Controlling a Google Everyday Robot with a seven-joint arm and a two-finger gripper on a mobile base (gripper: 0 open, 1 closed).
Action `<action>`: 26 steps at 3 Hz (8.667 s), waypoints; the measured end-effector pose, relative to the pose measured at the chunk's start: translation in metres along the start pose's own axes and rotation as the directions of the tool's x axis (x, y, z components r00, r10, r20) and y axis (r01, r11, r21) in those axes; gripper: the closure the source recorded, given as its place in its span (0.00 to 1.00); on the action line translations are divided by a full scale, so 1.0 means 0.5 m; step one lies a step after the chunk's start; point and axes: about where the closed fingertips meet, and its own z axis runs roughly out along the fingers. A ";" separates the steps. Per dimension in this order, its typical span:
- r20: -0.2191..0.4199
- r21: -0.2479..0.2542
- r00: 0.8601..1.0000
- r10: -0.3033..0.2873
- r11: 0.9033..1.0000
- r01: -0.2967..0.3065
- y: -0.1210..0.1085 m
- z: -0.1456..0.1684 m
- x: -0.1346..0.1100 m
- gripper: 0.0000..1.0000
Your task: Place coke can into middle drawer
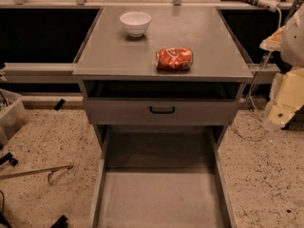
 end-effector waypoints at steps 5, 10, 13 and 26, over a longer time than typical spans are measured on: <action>0.036 0.072 0.998 -0.060 0.996 0.057 -0.222 0.131 -0.118 0.00; 0.334 0.108 0.934 -0.127 0.990 0.096 -0.411 0.290 -0.311 0.00; 0.390 0.063 0.914 -0.112 0.993 0.095 -0.423 0.358 -0.352 0.00; 0.418 -0.206 0.906 0.071 0.978 0.019 0.063 0.405 0.022 1.00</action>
Offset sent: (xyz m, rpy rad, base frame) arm 0.0900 0.0314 -0.0073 0.0028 -0.1007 0.0651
